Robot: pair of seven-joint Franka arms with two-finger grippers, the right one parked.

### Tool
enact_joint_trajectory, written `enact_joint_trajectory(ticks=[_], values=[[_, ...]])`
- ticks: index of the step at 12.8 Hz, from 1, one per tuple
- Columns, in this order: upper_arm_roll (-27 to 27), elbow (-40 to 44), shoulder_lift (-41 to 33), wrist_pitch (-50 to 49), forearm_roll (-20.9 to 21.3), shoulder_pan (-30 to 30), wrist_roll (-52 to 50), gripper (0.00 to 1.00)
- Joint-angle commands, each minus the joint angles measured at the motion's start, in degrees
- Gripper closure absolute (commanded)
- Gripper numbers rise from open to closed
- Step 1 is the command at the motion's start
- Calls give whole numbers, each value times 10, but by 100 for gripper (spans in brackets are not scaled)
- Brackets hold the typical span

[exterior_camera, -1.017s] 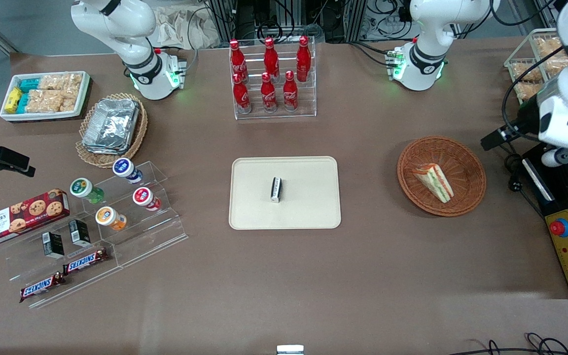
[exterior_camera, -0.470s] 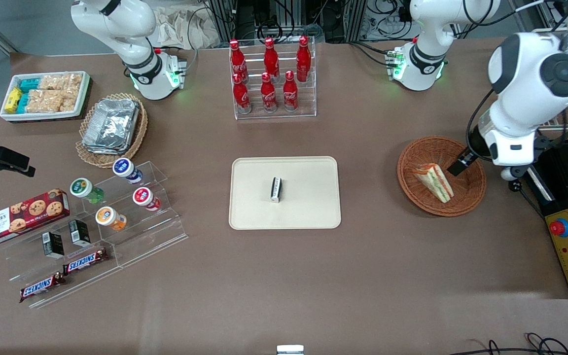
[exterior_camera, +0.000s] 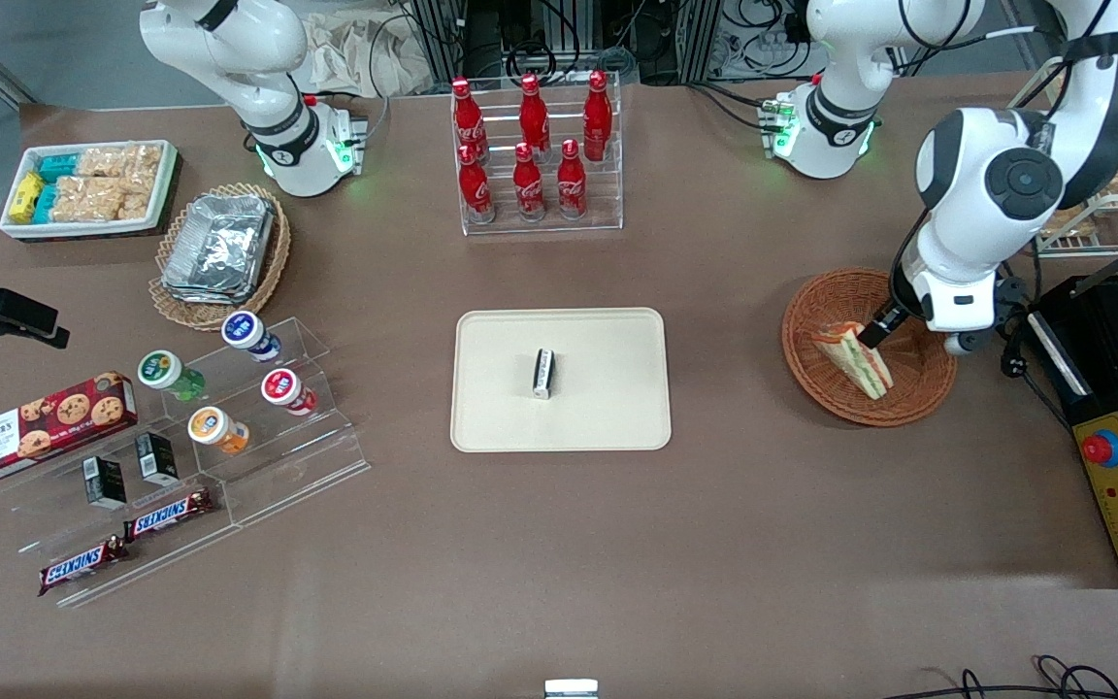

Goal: Place sandwich from basket to tray
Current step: 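Move the left gripper down over the wrapped sandwich in the wicker basket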

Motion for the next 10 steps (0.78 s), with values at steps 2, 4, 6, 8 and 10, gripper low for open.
enact_joint_trajectory(ticks=[2, 4, 6, 8, 10], values=[[1, -55, 24, 93, 15, 20, -18, 0], [1, -55, 38, 103, 15, 29, -18, 0], [1, -55, 53, 117, 14, 39, -18, 0], [1, -55, 68, 134, 13, 39, -18, 0], [0, -59, 85, 160, 11, 38, -20, 0]])
